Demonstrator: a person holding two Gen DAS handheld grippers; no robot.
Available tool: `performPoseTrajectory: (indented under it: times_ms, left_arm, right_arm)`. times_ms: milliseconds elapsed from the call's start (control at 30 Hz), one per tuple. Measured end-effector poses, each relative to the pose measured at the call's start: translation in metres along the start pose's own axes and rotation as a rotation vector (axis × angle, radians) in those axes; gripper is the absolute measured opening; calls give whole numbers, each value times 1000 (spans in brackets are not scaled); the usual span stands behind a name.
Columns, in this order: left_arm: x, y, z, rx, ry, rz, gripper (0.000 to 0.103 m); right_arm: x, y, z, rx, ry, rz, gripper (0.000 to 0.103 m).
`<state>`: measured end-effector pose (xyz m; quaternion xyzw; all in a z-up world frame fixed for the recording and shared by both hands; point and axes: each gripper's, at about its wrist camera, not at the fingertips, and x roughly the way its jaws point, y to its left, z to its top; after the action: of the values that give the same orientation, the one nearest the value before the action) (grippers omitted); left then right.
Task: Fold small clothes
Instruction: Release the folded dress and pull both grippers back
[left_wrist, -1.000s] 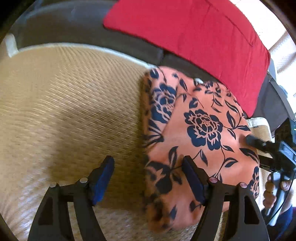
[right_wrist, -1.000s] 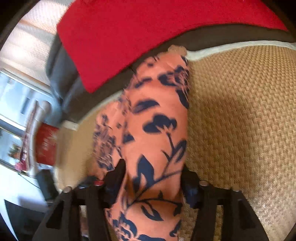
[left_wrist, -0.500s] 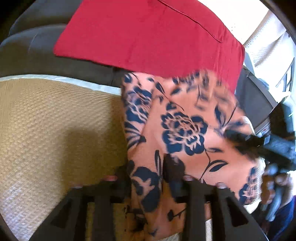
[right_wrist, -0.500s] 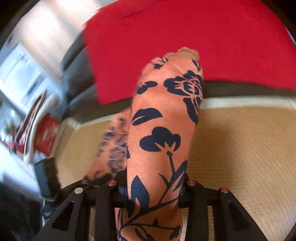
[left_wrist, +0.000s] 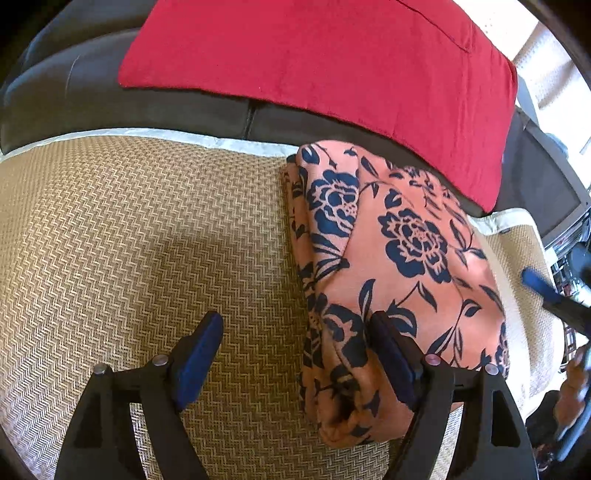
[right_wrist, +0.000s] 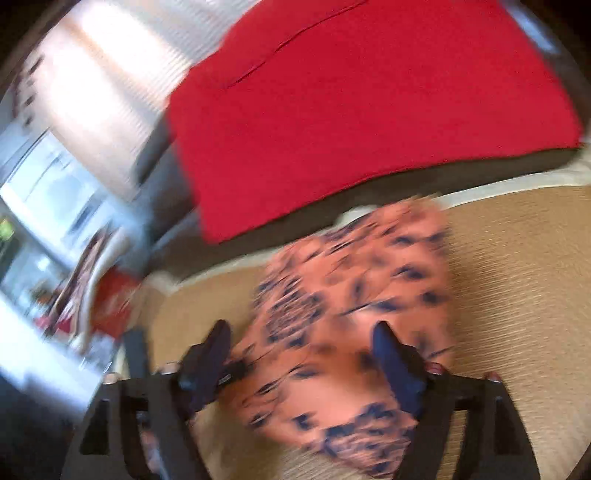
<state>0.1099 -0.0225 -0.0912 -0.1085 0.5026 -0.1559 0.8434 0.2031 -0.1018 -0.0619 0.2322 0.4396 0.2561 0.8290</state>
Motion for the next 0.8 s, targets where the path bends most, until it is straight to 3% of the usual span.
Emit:
performPoseTrajectory:
  times_ms: [33, 67, 100, 233, 333, 400, 467, 500, 600, 633, 700, 767, 800]
  left_arm:
    - [-1, -1, 0, -11, 2, -3, 82]
    - [-1, 0, 0, -26, 6, -15, 82]
    - [-3, 0, 0, -34, 9, -18, 82]
    - [-10, -6, 0, 5, -18, 20, 82]
    - [-10, -11, -1, 8, -15, 23, 82]
    - [-10, -10, -1, 17, -15, 35, 82]
    - [-18, -8, -4, 28, -16, 33, 82]
    - [-21, -9, -5, 38, -23, 43, 82]
    - [-22, -9, -5, 48, -34, 78, 82]
    - [-21, -9, -5, 39, -26, 78, 82]
    - [-26, -10, -7, 33, -36, 83, 82]
    - [-31, -14, -9, 38, -42, 91, 82]
    - [-36, -15, -10, 45, -44, 93, 82]
  right_arm:
    - [17, -2, -6, -14, 54, -43, 87]
    - [39, -17, -13, 3, 136, -144, 84]
    - [48, -31, -18, 47, 168, -166, 83]
    - [18, -10, -2, 14, 65, -121, 84]
    - [21, -8, 16, 1, 16, -122, 94]
    - [46, -40, 26, 66, 66, -153, 96]
    - [67, -75, 23, 178, 155, -255, 96]
    - [59, -76, 24, 178, 120, -269, 96]
    - [40, -48, 32, 135, 42, -143, 95]
    - [36, -44, 33, 113, 23, -142, 96]
    - [45, -48, 32, 87, 45, -167, 97]
    - [70, -68, 27, 135, 149, -219, 97]
    - [67, -73, 26, 143, 119, -267, 97]
